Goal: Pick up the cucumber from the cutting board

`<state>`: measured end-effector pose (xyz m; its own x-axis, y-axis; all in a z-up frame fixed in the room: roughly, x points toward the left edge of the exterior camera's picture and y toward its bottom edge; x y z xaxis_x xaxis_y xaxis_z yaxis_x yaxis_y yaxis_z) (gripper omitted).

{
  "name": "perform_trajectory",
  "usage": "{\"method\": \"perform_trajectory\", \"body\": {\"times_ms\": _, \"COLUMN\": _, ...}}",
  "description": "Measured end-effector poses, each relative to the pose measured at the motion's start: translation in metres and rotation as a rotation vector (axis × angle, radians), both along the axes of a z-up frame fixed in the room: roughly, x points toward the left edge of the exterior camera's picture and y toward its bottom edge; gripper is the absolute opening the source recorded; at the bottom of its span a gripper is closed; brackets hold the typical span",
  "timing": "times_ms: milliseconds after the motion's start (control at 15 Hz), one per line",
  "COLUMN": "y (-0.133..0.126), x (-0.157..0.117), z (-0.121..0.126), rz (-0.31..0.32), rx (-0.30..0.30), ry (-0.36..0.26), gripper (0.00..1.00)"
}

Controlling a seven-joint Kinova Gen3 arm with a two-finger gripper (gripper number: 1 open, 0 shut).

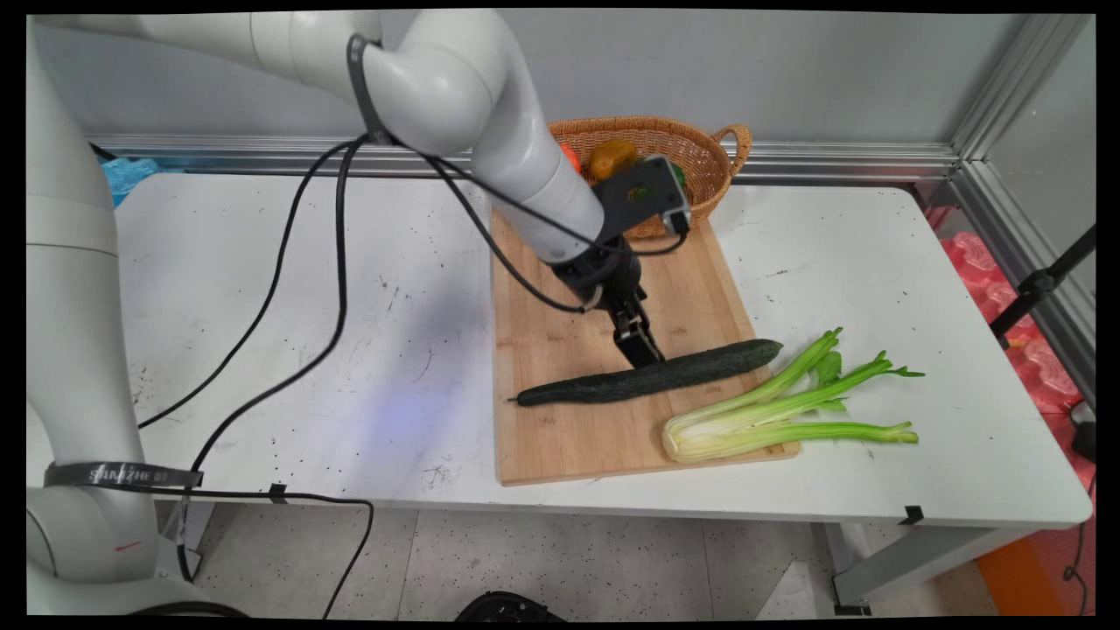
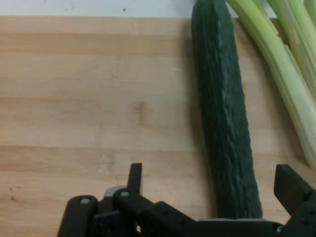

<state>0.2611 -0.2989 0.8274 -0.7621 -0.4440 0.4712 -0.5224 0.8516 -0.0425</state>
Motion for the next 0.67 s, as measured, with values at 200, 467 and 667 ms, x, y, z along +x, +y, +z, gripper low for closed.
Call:
{"method": "perform_trajectory", "body": {"times_ms": 200, "y": 0.01, "x": -0.002, "z": -0.012, "rz": -0.003, "rx": -0.009, "ry": -0.009, "gripper": 1.0}}
{"method": "perform_trajectory", "body": {"times_ms": 467, "y": 0.019, "x": -0.004, "z": -0.028, "rz": 0.0, "rx": -0.014, "ry": -0.015, "gripper": 1.0}}
{"method": "perform_trajectory", "body": {"times_ms": 667, "y": 0.023, "x": -0.006, "z": -0.036, "rz": 0.003, "rx": -0.015, "ry": -0.012, "gripper": 1.0}}
